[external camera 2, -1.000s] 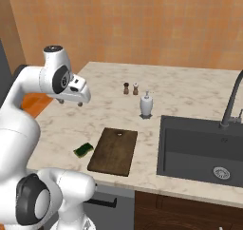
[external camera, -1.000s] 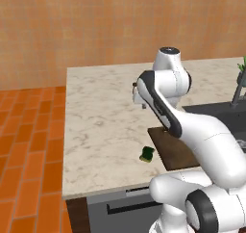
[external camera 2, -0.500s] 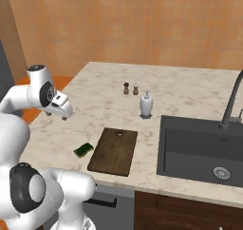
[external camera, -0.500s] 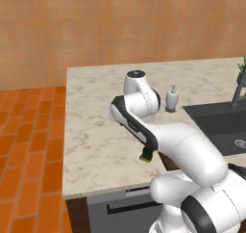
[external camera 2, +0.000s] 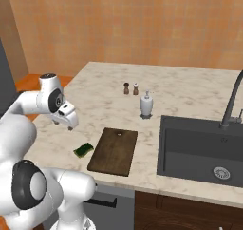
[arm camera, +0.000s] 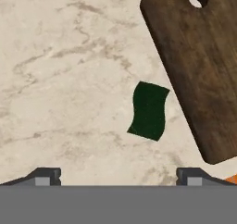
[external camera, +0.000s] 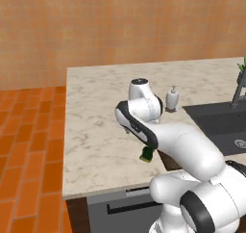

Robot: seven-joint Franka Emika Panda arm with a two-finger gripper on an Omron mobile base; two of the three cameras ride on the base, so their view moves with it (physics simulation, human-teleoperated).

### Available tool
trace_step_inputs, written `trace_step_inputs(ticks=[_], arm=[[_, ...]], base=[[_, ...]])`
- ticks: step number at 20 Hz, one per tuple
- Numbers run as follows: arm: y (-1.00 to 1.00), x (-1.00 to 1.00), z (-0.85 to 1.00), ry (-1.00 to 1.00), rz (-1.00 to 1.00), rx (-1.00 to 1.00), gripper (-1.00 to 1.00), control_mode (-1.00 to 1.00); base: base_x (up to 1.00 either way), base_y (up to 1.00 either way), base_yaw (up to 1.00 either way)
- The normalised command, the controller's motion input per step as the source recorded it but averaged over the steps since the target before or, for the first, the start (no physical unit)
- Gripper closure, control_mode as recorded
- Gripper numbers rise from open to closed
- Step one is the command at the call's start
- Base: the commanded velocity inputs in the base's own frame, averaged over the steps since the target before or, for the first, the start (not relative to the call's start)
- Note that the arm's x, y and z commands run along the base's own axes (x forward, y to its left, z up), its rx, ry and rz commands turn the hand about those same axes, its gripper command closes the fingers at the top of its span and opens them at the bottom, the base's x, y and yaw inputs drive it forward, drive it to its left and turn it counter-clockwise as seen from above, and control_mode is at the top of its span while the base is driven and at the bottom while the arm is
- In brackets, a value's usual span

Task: Pick up the sponge from the counter and clean the cutting board by briefly scrubbing or pressing down on the cutting board. Once finished, release the sponge.

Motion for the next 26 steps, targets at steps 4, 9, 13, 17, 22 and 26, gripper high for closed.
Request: trace_step_inputs(ticks=[4, 9, 13, 17, 22, 26], arm=[[-0.96, -0.04, -0.29, 0.12, -0.17, 0.11, -1.0, -1.0], [-0.6, -0.01, -0.49, 0.1, -0.08, 0.03, -1.0, -1.0], [-0.04, 0.0, -0.48, 0.02, 0.0, 0.0, -1.0, -1.0], [0.0, 0.0, -0.47, 0.01, 0.0, 0.0, -1.0, -1.0], [0.0, 0.15, -0.35, 0.0, 0.0, 0.0, -1.0, -1.0], [0.05, 0.28, -0.23, 0.0, 0.0, 0.0, -1.0, -1.0]], base=[[0.0, 0.0, 0.0], [0.0, 0.0, 0.0], [0.0, 0.0, 0.0], [0.0, 0.0, 0.0], [0.0, 0.0, 0.0], [0.0, 0.0, 0.0]])
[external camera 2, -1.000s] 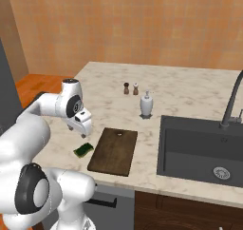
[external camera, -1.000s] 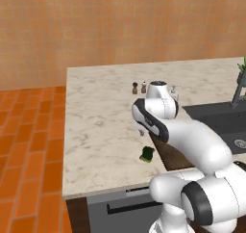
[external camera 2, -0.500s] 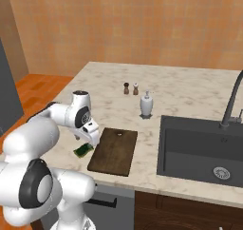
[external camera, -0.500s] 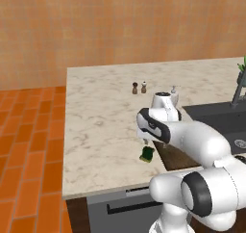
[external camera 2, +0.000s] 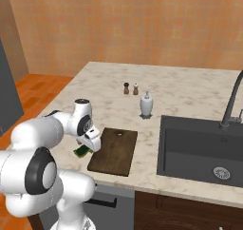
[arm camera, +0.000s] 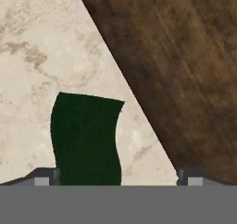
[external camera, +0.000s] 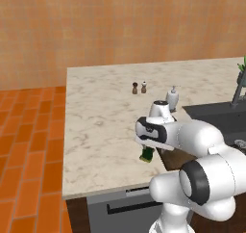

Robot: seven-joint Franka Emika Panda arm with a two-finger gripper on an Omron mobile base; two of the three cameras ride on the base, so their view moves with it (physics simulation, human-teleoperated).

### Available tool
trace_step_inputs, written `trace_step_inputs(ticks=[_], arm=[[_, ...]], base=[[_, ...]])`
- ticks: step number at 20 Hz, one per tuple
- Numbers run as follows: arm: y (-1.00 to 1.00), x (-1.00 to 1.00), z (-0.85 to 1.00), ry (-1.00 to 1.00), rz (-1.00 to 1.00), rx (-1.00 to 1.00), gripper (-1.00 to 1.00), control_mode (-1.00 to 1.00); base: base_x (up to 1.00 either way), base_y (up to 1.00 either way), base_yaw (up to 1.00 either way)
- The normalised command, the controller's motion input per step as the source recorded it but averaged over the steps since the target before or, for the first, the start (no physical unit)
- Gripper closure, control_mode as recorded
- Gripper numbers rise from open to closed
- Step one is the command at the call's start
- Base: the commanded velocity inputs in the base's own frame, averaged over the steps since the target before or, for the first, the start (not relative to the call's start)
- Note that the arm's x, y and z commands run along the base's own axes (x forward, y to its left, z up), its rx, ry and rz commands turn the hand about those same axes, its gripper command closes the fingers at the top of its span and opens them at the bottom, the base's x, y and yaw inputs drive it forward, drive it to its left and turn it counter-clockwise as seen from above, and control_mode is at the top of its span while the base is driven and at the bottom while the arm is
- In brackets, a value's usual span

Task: Pick up the sponge from the counter and clean the cutting board by briefly scrubbing or pressing down on the cutting board. Once finished, release the sponge.

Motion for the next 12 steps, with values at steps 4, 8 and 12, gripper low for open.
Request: trace_step_inputs(ticks=[4, 8, 12], arm=[[0.18, 0.33, -0.19, 0.0, 0.0, 0.0, -1.0, -1.0], [0.1, 0.16, -0.27, 0.0, 0.0, 0.0, -1.0, -1.0], [0.0, 0.01, -0.34, 0.0, 0.0, 0.0, -1.0, -1.0]], base=[[0.0, 0.0, 0.0], [0.0, 0.0, 0.0], [0.0, 0.0, 0.0]])
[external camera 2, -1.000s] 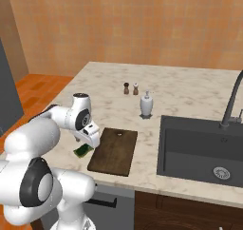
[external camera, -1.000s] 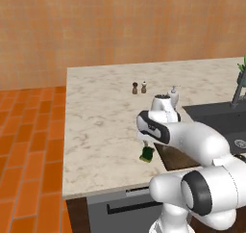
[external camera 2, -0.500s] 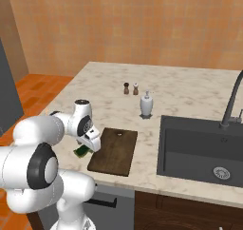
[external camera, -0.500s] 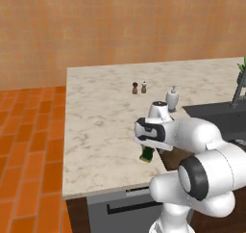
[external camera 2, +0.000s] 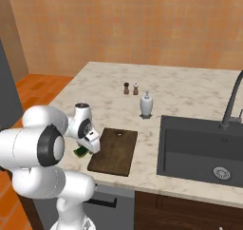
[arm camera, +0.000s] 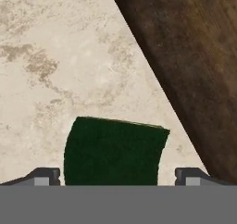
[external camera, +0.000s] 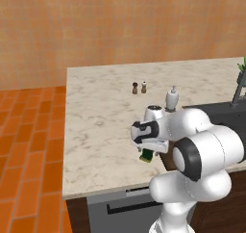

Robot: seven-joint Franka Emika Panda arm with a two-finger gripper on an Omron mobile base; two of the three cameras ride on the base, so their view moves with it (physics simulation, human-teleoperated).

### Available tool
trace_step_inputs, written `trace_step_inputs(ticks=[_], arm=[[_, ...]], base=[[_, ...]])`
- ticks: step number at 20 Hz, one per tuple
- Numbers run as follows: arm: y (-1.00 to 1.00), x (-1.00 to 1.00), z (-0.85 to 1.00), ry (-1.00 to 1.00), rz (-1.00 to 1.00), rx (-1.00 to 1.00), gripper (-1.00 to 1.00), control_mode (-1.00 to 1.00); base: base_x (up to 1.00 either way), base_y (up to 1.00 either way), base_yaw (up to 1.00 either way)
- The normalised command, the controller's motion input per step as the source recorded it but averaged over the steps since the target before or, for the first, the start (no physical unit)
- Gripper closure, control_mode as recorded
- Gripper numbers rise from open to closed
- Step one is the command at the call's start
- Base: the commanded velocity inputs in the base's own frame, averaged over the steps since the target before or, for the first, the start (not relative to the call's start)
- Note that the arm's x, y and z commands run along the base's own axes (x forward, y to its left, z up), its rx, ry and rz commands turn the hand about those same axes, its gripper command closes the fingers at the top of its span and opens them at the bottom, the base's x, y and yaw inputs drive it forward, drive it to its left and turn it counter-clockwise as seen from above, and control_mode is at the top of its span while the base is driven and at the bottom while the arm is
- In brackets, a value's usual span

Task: Pick up the sponge from the counter and clean the cutting board by briefly scrubbing or pressing down on the cutting board. Once finished, release the sponge.

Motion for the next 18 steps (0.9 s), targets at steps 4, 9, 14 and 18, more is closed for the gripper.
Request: trace_step_inputs(ticks=[4, 9, 14, 18], arm=[[0.01, 0.06, -0.23, 0.0, 0.0, 0.0, -1.0, -1.0], [0.0, 0.0, -0.1, 0.0, 0.0, 0.0, 1.0, -1.0], [0.0, -0.01, 0.08, -0.01, -0.01, 0.0, 1.0, -1.0], [-0.36, -0.28, 0.59, 0.0, -0.14, 0.06, 1.0, -1.0]], base=[[0.0, 0.0, 0.0], [0.0, 0.0, 0.0], [0.0, 0.0, 0.0], [0.0, 0.0, 0.0]])
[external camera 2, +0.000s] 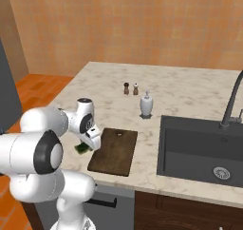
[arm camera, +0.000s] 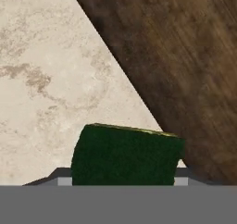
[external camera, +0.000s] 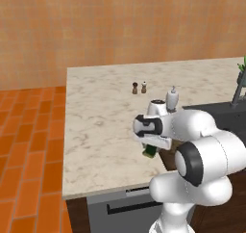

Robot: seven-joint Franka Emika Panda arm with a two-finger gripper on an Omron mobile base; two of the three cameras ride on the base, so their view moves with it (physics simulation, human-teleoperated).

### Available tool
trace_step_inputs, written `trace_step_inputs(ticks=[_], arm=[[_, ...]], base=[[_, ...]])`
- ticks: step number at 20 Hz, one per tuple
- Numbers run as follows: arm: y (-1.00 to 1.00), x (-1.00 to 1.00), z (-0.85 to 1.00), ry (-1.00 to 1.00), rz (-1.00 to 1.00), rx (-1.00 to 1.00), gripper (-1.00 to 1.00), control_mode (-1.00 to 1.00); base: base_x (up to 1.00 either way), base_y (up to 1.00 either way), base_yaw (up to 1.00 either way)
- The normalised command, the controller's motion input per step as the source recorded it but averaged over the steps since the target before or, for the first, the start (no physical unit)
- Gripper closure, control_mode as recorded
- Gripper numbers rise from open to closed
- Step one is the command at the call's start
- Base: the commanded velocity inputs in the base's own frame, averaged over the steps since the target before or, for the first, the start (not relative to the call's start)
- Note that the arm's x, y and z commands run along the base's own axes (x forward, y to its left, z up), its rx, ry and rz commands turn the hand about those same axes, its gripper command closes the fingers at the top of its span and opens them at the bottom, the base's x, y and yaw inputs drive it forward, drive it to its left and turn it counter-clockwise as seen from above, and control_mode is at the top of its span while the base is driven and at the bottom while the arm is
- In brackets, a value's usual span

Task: Pick up the sponge from the counter and clean the cutting board by briefly scrubbing or pressing down on the cutting board. Once finished, release the sponge.

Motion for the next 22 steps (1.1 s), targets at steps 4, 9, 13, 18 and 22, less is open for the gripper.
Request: trace_step_inputs(ticks=[4, 9, 13, 18, 22], arm=[[-0.67, -0.28, 0.09, 0.08, -0.3, 0.09, 1.0, -1.0], [-0.52, -0.31, -0.28, 0.12, -0.23, 0.0, 1.0, -1.0], [-0.45, -0.31, -0.26, 0.09, -0.18, 0.0, 1.0, -1.0], [-0.38, -0.61, -0.05, 0.04, -0.13, 0.03, 1.0, -1.0], [-0.03, -0.47, -0.19, 0.1, -0.08, 0.0, 1.0, -1.0]], base=[[0.0, 0.0, 0.0], [0.0, 0.0, 0.0], [0.0, 0.0, 0.0], [0.0, 0.0, 0.0], [0.0, 0.0, 0.0]])
